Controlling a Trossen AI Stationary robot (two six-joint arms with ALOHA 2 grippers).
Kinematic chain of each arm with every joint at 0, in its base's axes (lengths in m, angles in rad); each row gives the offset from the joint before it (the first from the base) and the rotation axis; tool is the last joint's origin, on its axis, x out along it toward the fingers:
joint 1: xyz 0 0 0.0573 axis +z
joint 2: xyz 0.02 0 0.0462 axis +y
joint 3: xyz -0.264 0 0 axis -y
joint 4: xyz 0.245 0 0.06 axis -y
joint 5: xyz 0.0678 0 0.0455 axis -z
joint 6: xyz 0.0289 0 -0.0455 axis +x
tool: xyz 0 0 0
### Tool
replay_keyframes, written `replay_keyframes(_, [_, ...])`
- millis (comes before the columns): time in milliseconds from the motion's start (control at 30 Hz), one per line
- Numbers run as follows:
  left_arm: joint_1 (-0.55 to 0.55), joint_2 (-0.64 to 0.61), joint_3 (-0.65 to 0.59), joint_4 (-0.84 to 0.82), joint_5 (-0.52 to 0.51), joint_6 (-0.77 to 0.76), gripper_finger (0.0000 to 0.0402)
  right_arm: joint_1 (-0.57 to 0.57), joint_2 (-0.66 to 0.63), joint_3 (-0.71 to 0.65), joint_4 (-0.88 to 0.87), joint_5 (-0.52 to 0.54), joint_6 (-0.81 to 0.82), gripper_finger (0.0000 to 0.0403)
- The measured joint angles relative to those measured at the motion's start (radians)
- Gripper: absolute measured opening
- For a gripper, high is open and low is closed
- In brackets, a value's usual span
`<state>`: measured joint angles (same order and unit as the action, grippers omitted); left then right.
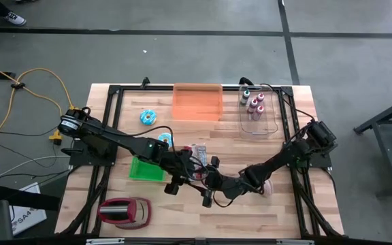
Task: Pick & Place Food Item
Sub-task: Put the violet food coloring bottle into the transparent bin
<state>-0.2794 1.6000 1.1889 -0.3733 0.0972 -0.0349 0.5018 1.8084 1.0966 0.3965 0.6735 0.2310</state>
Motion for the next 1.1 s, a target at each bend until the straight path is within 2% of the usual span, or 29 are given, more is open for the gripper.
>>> replay_keyframes(233, [0.000, 0.000, 0.000, 0.000, 0.000, 0.000, 0.0139, 0.000, 0.000, 0.000, -0.001, 0.000, -0.018, 0.0155])
replay_keyframes(433, [0.000, 0.000, 0.000, -0.001, 0.000, -0.003, 0.0139, 0.000, 0.000, 0.000, -0.001, 0.001, -0.020, 0.0116])
replay_keyframes(867, [0.000, 0.000, 0.000, -0.001, 0.000, -0.006, 0.0140, 0.000, 0.000, 0.000, -0.001, -0.002, -0.026, 0.0108])
replay_keyframes(1100, [0.000, 0.000, 0.000, 0.000, 0.000, -0.007, 0.0157, 0.000, 0.000, 0.000, -0.001, -0.003, -0.026, 0.0107])
